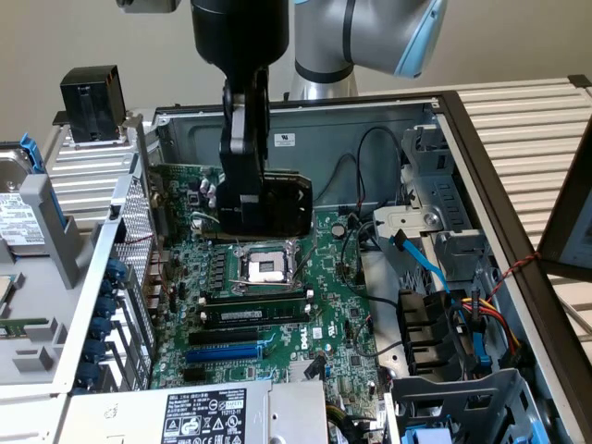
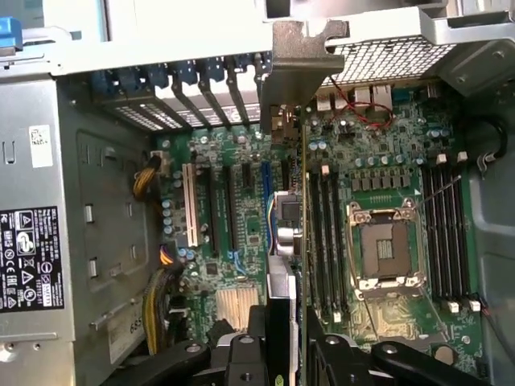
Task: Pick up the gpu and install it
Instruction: 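Insert the gpu into the slot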
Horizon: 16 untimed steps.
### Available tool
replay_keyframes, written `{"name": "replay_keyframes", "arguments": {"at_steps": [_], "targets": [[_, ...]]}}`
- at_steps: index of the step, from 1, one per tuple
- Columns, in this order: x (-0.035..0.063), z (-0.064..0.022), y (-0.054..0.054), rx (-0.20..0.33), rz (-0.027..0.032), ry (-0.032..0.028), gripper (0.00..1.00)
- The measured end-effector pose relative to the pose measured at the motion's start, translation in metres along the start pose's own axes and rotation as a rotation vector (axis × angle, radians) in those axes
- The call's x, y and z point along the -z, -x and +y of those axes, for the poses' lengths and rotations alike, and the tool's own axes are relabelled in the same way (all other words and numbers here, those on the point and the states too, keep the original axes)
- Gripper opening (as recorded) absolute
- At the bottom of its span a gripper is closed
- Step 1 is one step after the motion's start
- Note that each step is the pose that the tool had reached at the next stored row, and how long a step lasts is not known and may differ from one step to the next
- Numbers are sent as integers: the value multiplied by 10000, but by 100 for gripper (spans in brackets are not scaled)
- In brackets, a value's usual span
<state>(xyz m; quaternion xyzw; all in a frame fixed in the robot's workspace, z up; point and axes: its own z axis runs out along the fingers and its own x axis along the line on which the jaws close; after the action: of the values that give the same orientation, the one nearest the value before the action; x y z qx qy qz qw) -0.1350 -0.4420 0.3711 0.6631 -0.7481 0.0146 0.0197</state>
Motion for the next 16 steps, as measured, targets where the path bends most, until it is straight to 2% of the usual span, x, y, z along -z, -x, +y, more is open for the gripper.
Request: {"name": "replay_keyframes", "arguments": {"at_steps": [2,7,8,10,11,12,13,16], "targets": [[-3,0,0,86,-10,-100,28],[-3,1,0,120,-12,-126,28],[-4,1,-1,184,-26,-255,28],[-5,1,0,246,-70,-630,28],[-7,15,-2,242,-85,-772,28],[-16,41,-4,239,-93,-836,28],[-33,64,-6,237,-99,-862,28],[-86,115,-10,236,-99,-894,28]]}}
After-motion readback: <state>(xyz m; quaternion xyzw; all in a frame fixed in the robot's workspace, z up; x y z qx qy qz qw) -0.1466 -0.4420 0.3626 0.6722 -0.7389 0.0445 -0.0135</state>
